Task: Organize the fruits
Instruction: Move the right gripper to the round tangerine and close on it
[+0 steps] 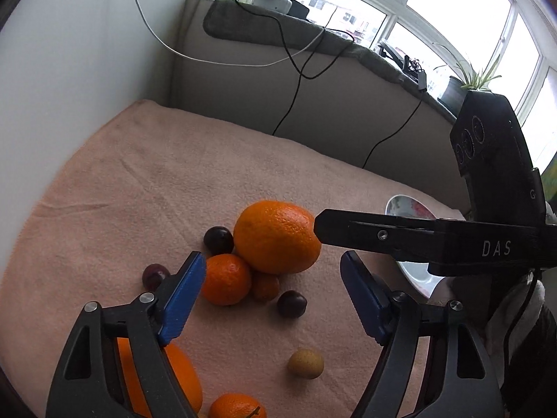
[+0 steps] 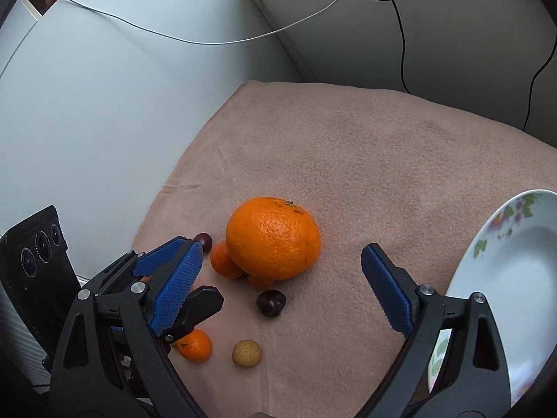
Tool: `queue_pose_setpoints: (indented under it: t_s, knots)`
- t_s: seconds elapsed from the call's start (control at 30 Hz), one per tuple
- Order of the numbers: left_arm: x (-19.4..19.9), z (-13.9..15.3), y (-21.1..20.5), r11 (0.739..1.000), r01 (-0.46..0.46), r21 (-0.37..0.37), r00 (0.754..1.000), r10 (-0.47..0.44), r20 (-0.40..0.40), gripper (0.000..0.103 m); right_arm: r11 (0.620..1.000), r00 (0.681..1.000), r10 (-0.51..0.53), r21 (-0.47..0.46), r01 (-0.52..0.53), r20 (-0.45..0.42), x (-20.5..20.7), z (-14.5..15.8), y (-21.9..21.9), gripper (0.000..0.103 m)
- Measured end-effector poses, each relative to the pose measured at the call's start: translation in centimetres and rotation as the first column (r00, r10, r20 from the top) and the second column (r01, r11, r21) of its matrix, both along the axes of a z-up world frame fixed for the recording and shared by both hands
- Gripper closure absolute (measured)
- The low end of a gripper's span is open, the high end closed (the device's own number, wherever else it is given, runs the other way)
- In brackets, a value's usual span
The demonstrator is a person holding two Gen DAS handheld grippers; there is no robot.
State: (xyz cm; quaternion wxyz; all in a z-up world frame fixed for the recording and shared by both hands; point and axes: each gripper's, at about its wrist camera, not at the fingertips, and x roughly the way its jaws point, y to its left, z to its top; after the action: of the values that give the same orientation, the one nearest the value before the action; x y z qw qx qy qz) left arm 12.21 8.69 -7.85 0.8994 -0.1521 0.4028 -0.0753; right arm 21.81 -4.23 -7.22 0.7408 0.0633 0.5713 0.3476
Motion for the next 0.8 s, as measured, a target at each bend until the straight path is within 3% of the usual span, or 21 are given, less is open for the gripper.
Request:
queue_pose_setpoints:
  t_s: [0.27,0.4,0.8]
  knots:
    - [1.1,-0.7,0.1,1.000,0.011,-0.005,1.000,-0.011,-0.022,0.034,1.000,0.995,0.009,0.004,-0.009,-0.100,0.9,-2.5,1.7,0.009]
    - [1.8,-0.9,0.0,1.000,0.020,-0.013,0.999,-0.021,-0.031,0.040,1.000,0.989,0.013,0.024,-0.010,-0.149,1.3,-3.2,1.9,0.015]
    - [2.6,-1.6,-0.3,0.999,0.041,-0.019,0.998,-0.042,-0.045,0.048,1.000,0.988,0.020,0.010,-0.019,-0.151,1.0,-3.6,2.4,0.025]
